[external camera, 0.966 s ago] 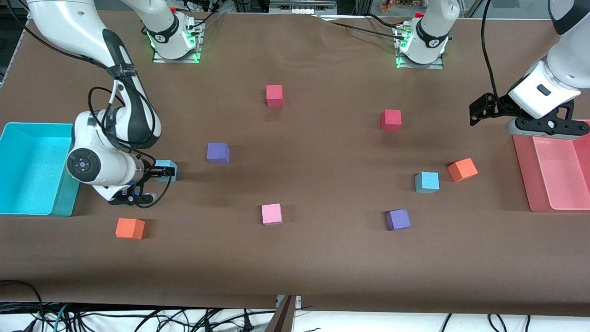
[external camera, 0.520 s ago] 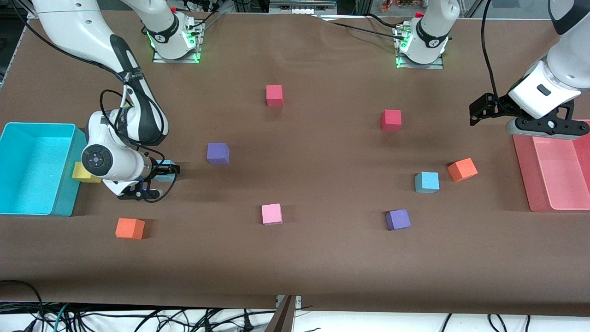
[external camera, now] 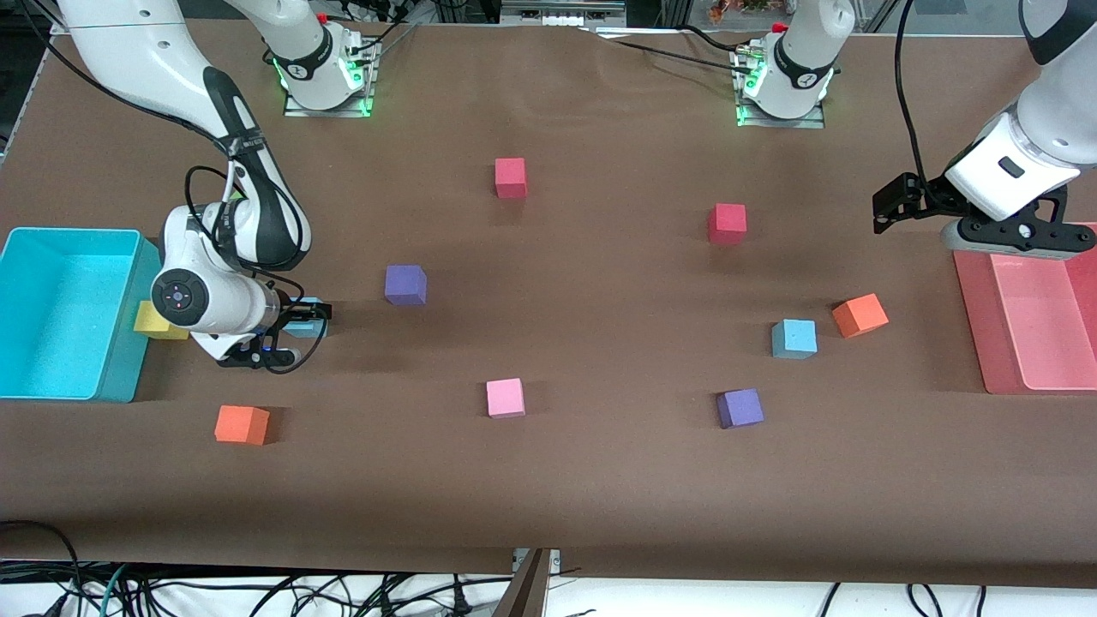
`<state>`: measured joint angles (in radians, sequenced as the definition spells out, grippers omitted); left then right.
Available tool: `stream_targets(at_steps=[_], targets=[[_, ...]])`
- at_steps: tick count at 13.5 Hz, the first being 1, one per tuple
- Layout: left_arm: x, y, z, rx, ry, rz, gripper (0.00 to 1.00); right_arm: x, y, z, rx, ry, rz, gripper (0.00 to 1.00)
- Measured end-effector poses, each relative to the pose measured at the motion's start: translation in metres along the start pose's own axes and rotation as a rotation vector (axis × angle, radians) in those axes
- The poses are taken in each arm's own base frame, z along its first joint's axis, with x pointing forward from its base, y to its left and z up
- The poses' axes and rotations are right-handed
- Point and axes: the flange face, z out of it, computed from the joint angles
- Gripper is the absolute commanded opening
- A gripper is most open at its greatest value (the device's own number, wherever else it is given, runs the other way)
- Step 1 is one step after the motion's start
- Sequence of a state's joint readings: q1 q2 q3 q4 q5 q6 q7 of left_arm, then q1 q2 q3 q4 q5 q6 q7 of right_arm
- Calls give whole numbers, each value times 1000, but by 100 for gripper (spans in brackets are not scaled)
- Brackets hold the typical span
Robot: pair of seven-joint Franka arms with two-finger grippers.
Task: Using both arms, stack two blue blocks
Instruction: 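Close the right gripper on the light blue cube and lift it, then carry the light blue cube with the right gripper toward the table middle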
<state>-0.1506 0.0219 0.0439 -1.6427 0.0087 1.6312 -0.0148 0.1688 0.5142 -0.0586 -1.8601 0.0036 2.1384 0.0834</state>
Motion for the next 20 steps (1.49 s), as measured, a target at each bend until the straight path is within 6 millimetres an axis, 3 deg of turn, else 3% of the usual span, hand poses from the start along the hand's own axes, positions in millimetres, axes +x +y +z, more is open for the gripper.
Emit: stream_targets(at_steps=[3, 4, 6, 7, 13, 15, 17, 20], targets=[[0, 0, 0, 0, 0, -1, 100, -1, 0, 6, -1, -9, 0, 96], [0, -1, 0, 0, -1, -1, 100, -2, 0, 10, -2, -14, -1, 74], [0, -1, 1, 0, -1, -1, 100, -2, 0, 16, -3, -22, -1, 11], [0, -1, 1, 0, -1, -1, 100, -1, 1, 18, -3, -24, -1, 0], [0, -1, 1, 0, -1, -2, 100, 4, 0, 5, 0, 0, -2, 0], [0, -1, 1, 0, -1, -2, 100, 13, -7, -22, 0, 6, -12, 0], [0, -1, 1, 0, -1, -2, 100, 20, -27, -67, 8, 1, -35, 0], [0, -1, 1, 0, -2, -2, 100, 16, -89, -129, 64, 5, -68, 0]])
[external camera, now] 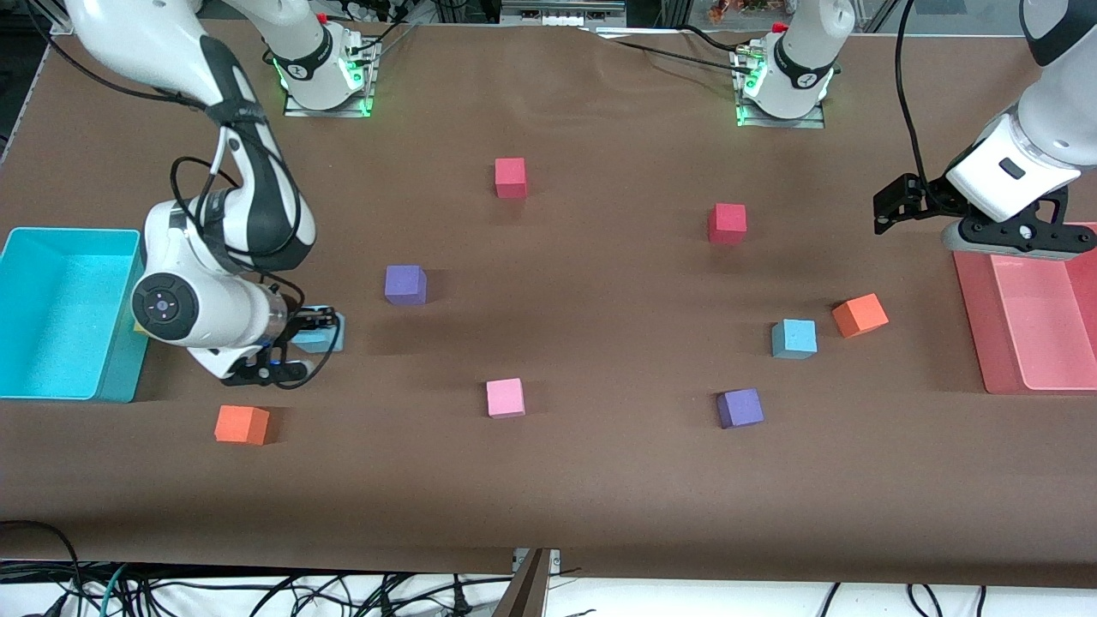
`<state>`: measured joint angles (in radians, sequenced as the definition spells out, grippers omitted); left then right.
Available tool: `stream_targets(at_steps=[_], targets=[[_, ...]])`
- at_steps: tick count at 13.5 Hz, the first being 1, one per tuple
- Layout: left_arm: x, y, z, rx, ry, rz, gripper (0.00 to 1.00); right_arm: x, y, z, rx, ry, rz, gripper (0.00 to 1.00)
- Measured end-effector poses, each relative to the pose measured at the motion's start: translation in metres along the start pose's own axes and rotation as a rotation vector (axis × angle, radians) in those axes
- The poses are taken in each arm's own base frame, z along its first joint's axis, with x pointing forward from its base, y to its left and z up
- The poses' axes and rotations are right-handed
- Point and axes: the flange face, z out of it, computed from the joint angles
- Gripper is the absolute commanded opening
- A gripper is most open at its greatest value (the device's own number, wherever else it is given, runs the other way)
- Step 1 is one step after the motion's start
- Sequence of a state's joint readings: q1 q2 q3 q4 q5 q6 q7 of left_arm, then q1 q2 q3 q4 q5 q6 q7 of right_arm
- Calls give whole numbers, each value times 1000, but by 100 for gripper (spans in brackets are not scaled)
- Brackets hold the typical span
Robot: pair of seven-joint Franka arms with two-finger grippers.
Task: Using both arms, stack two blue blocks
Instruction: 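Carry the light blue cube with the right gripper toward the table middle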
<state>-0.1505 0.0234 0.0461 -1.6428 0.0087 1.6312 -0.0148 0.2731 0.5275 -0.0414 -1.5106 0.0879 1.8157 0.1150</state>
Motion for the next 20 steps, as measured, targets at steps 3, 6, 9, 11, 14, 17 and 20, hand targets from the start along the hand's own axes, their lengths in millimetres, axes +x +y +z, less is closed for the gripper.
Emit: stream_targets(at_steps=[3, 6, 9, 11, 14, 17, 20], targets=[[0, 0, 0, 0, 0, 0, 100, -15, -96, -24, -9, -8, 31, 0], [0, 0, 0, 0, 0, 0, 100, -31, -200, -13, -35, 6, 57, 0], [0, 0, 0, 0, 0, 0, 100, -38, -280, 30, -37, 14, 58, 0], [0, 0, 0, 0, 0, 0, 100, -38, -313, 55, 12, 15, 63, 0], [0, 0, 0, 0, -1, 0, 100, -44, -346, 84, 53, 22, 54, 0], [0, 0, 1, 0, -1, 0, 100, -58, -378, 110, 59, 34, 61, 0], [0, 0, 1, 0, -1, 0, 100, -71, -395, 130, 46, 23, 48, 0]])
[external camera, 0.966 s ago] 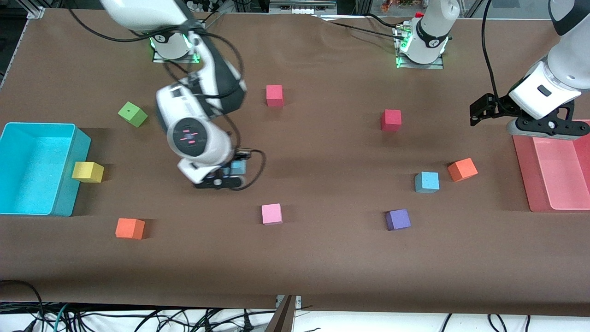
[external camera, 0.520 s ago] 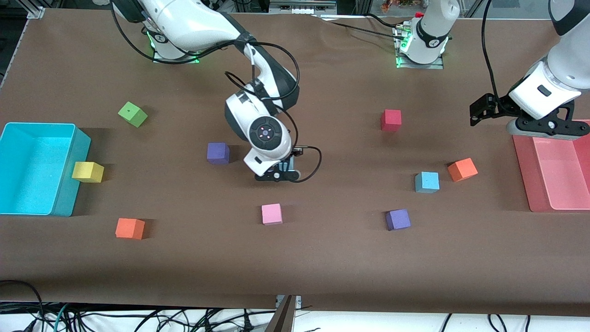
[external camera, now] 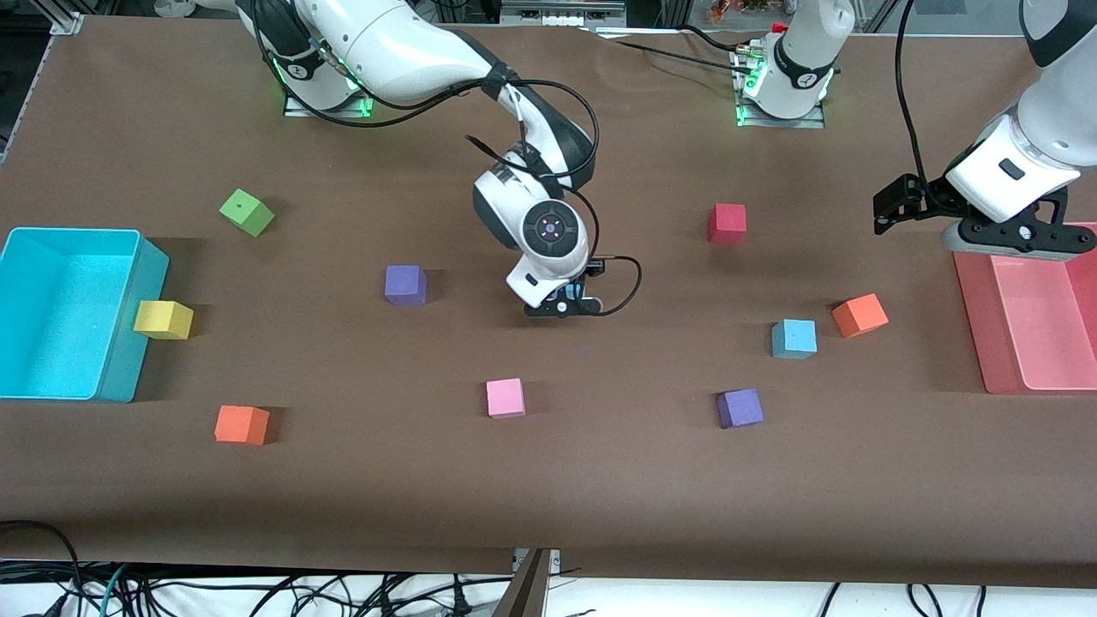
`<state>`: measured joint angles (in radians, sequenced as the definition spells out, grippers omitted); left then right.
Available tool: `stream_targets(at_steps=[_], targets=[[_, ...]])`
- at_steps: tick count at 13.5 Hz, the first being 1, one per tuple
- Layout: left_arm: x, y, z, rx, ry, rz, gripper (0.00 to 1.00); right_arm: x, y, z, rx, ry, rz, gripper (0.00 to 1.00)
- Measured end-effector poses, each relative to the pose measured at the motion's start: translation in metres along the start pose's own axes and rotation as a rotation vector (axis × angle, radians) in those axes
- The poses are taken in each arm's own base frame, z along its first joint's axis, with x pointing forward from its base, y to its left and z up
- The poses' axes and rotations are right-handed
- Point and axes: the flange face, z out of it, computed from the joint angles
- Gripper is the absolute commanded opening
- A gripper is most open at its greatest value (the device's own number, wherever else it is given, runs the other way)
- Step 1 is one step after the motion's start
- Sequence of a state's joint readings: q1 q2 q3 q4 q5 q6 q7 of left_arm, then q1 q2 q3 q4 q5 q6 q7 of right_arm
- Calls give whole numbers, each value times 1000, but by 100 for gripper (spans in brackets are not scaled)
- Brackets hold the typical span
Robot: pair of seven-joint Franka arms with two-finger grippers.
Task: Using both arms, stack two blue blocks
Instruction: 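Carry the light blue cube with the right gripper toward the table middle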
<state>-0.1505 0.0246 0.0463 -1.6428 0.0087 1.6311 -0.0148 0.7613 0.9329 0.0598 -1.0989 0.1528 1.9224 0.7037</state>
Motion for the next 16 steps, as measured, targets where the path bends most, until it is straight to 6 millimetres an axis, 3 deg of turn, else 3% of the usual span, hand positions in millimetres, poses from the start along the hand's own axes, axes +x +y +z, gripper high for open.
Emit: stream_targets(at_steps=[5, 6, 7, 8, 16], targets=[[0, 0, 1, 0, -1, 0, 100, -3, -2, 12, -14, -12, -3, 0], [0, 0, 1, 0, -1, 0, 100, -2, -1, 14, -17, -14, -2, 26], [0, 0, 1, 0, -1, 0, 100, -2, -1, 16, -18, -16, -1, 90], [0, 0, 1, 0, -1, 0, 100, -2, -1, 16, -18, -16, -1, 100], [0, 0, 1, 0, -1, 0, 100, 2, -1, 13, -15, 9, -5, 100]])
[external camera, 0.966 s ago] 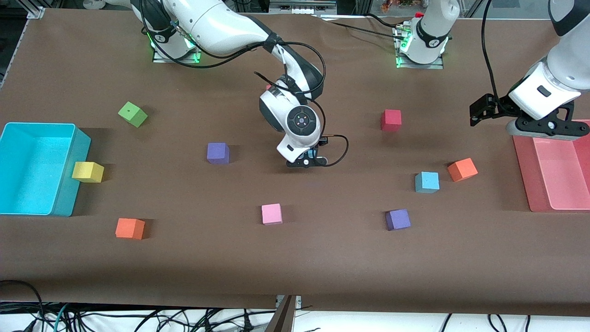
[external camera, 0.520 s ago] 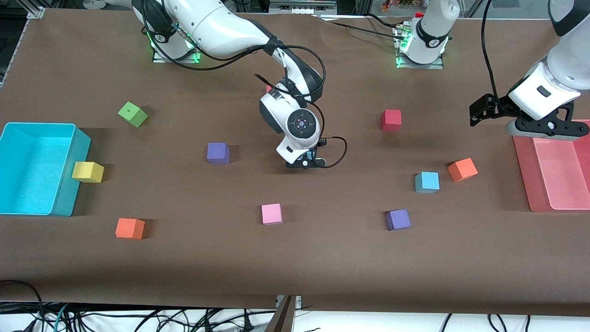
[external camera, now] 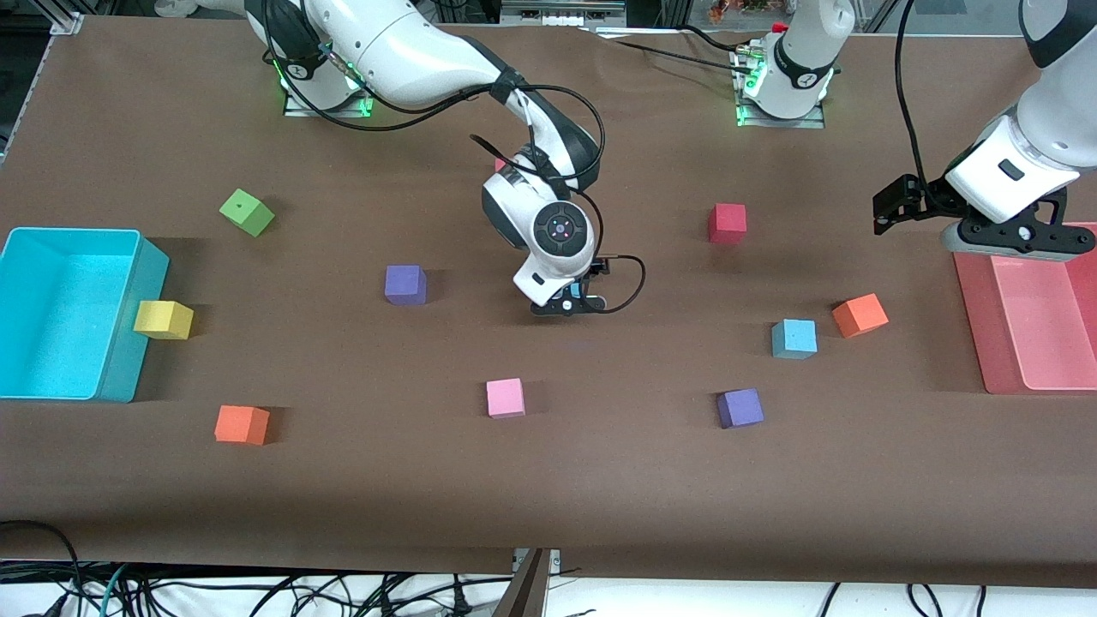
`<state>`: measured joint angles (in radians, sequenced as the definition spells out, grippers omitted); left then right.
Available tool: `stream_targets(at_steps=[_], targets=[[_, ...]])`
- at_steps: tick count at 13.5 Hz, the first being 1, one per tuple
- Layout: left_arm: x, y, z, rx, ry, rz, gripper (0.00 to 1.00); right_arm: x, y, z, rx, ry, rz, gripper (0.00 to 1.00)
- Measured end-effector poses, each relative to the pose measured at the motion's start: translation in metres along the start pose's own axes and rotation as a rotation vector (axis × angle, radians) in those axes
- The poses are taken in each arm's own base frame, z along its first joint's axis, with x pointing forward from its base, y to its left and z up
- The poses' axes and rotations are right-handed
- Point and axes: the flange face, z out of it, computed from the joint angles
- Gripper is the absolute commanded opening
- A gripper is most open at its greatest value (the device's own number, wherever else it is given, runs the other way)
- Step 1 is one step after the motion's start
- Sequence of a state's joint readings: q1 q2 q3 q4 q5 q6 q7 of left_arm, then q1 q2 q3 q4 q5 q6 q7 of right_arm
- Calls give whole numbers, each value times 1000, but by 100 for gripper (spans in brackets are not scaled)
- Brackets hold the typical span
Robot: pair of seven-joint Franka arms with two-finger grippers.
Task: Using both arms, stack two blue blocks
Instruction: 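Carry the light blue cube with the right gripper toward the table middle, then lower the light blue cube onto the table and open the right gripper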
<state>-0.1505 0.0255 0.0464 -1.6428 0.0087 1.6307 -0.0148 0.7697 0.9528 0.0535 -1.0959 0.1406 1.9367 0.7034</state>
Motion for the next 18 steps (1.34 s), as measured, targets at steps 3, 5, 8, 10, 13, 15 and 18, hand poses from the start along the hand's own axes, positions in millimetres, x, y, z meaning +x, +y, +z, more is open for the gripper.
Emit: stream_targets(at_steps=[3, 5, 8, 10, 13, 15, 18], targets=[[0, 0, 0, 0, 0, 0, 100, 3, -1, -10, 13, 15, -15, 100], [0, 0, 0, 0, 0, 0, 100, 6, -1, -24, 28, 33, -35, 100], [0, 0, 0, 0, 0, 0, 100, 16, 12, -56, 44, 53, -111, 100], [0, 0, 0, 0, 0, 0, 100, 21, 32, -78, 20, 20, -227, 100], [0, 0, 0, 0, 0, 0, 100, 39, 75, -99, 22, -43, -454, 100], [0, 0, 0, 0, 0, 0, 100, 52, 96, -101, 67, -45, -566, 100], [0, 0, 0, 0, 0, 0, 100, 57, 106, -79, 160, 96, -652, 100]])
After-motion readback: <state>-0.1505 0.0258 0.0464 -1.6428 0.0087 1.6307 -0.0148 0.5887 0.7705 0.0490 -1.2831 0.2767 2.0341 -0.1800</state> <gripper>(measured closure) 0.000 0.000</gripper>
